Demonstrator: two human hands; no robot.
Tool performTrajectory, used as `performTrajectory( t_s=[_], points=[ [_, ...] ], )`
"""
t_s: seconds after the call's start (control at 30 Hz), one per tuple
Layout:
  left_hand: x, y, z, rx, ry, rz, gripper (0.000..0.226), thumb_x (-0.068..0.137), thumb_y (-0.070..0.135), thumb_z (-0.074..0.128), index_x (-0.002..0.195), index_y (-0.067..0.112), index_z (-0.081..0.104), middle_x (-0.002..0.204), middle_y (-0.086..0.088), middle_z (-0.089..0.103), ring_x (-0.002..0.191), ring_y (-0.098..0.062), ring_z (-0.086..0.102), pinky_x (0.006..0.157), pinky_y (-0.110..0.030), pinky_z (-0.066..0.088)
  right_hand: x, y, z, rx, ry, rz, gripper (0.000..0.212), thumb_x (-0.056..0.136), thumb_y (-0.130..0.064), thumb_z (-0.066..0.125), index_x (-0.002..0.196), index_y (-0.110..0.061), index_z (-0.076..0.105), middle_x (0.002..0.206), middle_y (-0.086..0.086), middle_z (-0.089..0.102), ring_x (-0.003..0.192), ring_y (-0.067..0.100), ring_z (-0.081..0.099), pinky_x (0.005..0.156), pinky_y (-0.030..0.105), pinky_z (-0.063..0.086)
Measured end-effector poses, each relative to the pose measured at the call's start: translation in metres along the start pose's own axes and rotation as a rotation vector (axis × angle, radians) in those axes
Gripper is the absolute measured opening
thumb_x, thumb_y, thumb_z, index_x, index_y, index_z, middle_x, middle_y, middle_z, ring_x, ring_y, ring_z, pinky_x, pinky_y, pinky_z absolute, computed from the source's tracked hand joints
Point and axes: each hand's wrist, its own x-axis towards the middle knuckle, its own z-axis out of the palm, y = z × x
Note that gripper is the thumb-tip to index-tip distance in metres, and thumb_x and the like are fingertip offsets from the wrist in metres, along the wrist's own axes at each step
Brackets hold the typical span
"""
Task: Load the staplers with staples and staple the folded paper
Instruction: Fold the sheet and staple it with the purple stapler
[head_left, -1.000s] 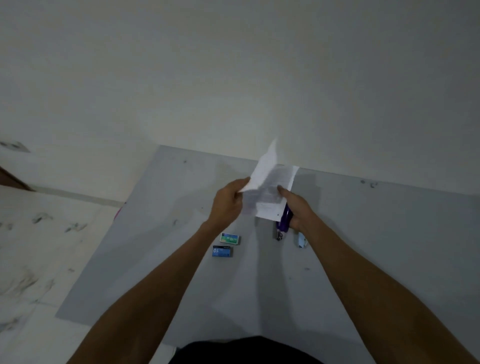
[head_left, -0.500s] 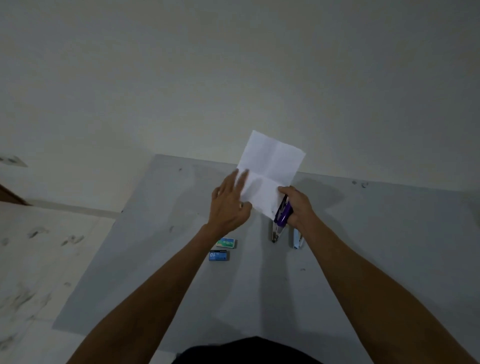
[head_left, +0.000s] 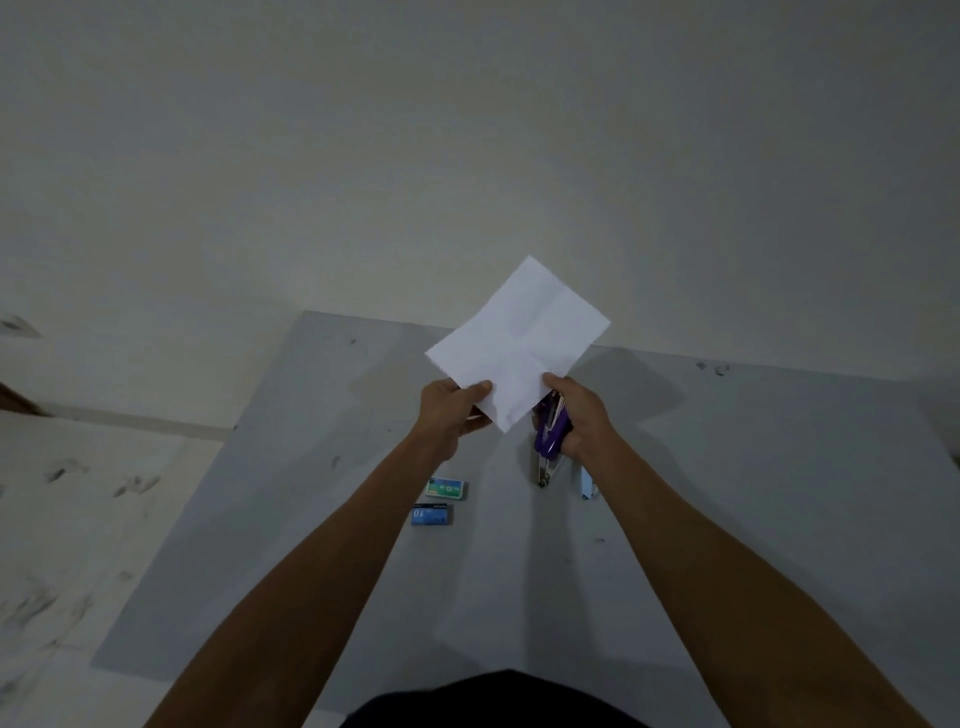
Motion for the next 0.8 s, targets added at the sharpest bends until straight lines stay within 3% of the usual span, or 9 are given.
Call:
performTrajectory(
  t_s=[0.17,0.33,0.5,0.67,0.8],
  points=[
    [0.009,0.011,-0.008,0.019,0.028,0.042,0.016,0.086,0.003,0.065,0.101,0.000,0.063,0.104,-0.014,0.066,0.078,-0.022,0.066,0.061,-0.030,0.056,-0.009,-0.003,-0.003,-0.174,-0.151,0.058,0.035,0.086,-0.039,0.066,0.102,-0.010,0.054,0.087,0.018,0.069,0.056,0.020,0.056,0.056,0.030,0.050],
    [0.016,0.016,-0.008,0.037,0.041,0.034,0.018,0.085,0.003,0.066,0.102,-0.002,0.063,0.107,-0.015,0.066,0.078,-0.021,0.066,0.063,-0.032,0.055,-0.013,-0.003,-0.010,-0.153,-0.348,0.193,0.036,0.093,-0.036,0.052,0.110,-0.004,0.050,0.101,0.022,0.066,0.071,0.021,0.057,0.072,0.035,0.050],
    [0.015,0.015,-0.006,0.074,0.027,0.054,0.021,0.086,0.004,0.066,0.106,-0.002,0.062,0.107,-0.015,0.066,0.081,-0.024,0.066,0.063,-0.031,0.055,-0.016,0.003,-0.010,-0.161,-0.377,0.102,0.061,0.086,-0.042,0.063,0.128,0.002,0.053,0.100,0.016,0.069,0.079,0.020,0.065,0.078,0.032,0.055],
    [0.014,0.012,-0.004,0.137,-0.021,0.071,0.022,0.087,0.004,0.065,0.107,-0.003,0.062,0.108,-0.018,0.067,0.076,-0.021,0.067,0.060,-0.029,0.057,-0.016,0.005,-0.012,-0.207,-0.329,0.082,0.066,0.074,-0.051,0.068,0.115,0.000,0.061,0.092,0.013,0.068,0.076,0.021,0.067,0.065,0.030,0.058],
    [0.013,0.010,-0.001,0.183,-0.051,0.059,0.020,0.086,0.005,0.066,0.105,-0.002,0.063,0.107,-0.017,0.068,0.074,-0.018,0.067,0.054,-0.025,0.056,-0.019,0.006,-0.010,-0.258,-0.283,0.089,0.063,0.074,-0.059,0.066,0.108,-0.007,0.062,0.081,0.009,0.066,0.062,0.019,0.061,0.048,0.027,0.051]
  ],
)
